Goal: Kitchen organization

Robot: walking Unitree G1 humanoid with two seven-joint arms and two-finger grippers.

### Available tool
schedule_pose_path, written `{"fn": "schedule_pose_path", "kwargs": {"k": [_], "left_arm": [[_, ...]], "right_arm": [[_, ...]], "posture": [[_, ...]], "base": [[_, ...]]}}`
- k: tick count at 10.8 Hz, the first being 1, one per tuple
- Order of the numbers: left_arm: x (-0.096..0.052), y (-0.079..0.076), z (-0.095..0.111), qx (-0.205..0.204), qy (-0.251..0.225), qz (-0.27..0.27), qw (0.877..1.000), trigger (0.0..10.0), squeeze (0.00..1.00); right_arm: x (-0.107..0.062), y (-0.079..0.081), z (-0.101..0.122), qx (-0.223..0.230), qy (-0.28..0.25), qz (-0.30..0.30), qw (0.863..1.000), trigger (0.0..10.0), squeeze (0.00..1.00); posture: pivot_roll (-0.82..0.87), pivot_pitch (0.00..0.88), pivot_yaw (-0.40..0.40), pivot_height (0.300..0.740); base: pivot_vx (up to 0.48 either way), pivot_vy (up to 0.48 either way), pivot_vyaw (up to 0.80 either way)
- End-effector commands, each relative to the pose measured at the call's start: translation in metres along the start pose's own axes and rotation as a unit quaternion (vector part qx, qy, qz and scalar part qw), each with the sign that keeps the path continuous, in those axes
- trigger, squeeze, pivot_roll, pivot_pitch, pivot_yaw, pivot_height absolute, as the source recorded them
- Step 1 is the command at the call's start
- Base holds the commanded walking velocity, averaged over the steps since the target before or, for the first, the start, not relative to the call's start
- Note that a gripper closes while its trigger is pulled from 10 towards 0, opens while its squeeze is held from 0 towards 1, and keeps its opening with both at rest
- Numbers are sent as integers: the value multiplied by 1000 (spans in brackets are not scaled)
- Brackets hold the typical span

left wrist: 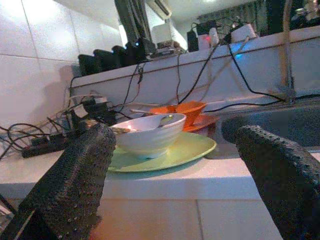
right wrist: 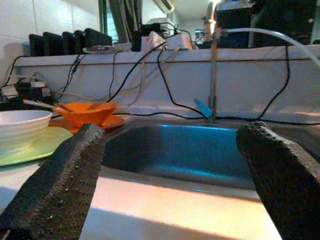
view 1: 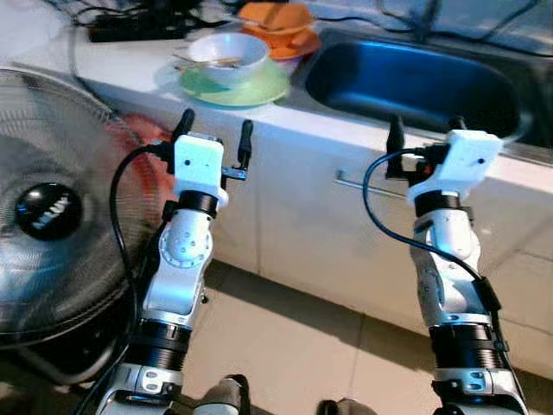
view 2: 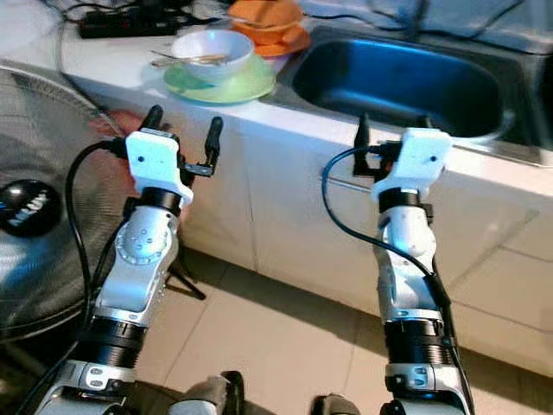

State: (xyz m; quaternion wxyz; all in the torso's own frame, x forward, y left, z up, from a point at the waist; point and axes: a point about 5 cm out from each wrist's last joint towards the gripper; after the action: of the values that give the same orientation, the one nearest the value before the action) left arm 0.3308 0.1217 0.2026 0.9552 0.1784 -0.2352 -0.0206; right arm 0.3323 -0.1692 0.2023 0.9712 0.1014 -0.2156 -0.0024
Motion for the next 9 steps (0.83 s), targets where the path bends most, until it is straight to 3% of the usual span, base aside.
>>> {"fn": "schedule_pose_path", "kwargs": {"k": [1, 9], "left_arm": [[1, 1, 0, 2, 3, 2, 1000, 10000, 0], [1, 3, -1, 5, 5, 6, 1000, 10000, 0]], "right_arm": [[-1, -1, 0, 2, 3, -4, 1000, 10000, 0], [0, -2, -1, 2, 6, -9, 1000, 10000, 0]], "posture": [[18, 144, 7, 740], [24, 152, 6, 740]], "base": [[266, 0, 0], [316, 0, 0]]}}
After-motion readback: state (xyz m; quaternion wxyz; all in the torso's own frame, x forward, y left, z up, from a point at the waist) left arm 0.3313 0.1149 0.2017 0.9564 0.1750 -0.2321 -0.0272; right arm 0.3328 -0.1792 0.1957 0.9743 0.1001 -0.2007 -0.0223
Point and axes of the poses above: a point about 5 cm out from each wrist's last joint towards the gripper, its own x axis pointing out of the wrist towards the gripper, its own z axis along the axis of the wrist's last joint, y = z × x, and after that the axes turned 11 degrees about x, right-handed
